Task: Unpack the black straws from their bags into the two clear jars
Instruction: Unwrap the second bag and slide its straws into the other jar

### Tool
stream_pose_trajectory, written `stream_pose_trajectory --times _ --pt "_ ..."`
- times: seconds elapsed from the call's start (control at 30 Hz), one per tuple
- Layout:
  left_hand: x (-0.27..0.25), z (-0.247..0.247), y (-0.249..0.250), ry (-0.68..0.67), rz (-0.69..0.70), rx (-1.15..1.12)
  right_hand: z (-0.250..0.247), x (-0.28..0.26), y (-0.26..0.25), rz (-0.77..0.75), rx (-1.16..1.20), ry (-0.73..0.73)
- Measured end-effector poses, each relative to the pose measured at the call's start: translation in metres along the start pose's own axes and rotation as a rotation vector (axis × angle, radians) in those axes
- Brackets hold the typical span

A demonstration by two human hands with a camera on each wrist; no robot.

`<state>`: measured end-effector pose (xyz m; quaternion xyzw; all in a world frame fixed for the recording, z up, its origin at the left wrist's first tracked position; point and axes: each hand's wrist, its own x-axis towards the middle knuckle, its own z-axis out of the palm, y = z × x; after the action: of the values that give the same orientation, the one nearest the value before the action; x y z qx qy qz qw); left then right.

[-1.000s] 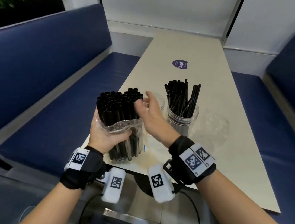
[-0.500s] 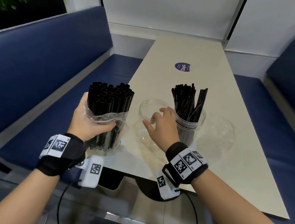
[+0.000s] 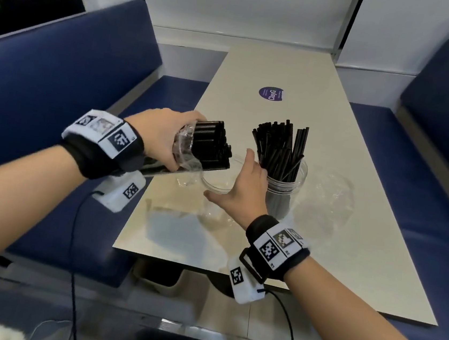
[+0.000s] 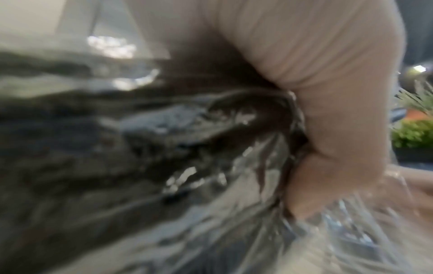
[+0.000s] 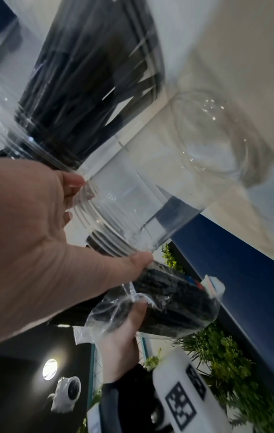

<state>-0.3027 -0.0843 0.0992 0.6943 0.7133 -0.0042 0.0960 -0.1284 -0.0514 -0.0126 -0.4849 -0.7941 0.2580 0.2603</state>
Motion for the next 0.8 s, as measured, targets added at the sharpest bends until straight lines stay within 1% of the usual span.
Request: stream_pose_trajectory --times 0.13,0.2,0.3,0.43,0.6,0.7,0.8 --pt "0.015 -0.021 0.022 -0.148 0.064 0.306 0.0 -0.002 0.003 0.005 0.23 -0.009" --pt "0.022 -0.025 0.036 -0.209 0.1 0.441 0.0 -0.002 0.004 0.008 0.3 0.0" --pt "0.029 -0.026 0.055 -0.276 0.138 0.634 0.003 -0.003 0.005 0.017 0.351 0.028" --pt "0.038 -0.024 0.078 -0.341 0.164 0.871 0.005 -0.001 0.006 0.016 0.333 0.041" --pt "0.046 -0.018 0.095 -0.378 0.157 1.001 0.003 0.0 0.006 0.061 0.345 0.013" --pt "0.047 -0.015 0.095 -0.386 0.183 1.064 0.0 -0.005 0.007 0.029 0.329 0.039" --pt "0.049 -0.011 0.095 -0.363 0.2 1.106 -0.003 -0.008 0.005 0.016 0.324 0.044"
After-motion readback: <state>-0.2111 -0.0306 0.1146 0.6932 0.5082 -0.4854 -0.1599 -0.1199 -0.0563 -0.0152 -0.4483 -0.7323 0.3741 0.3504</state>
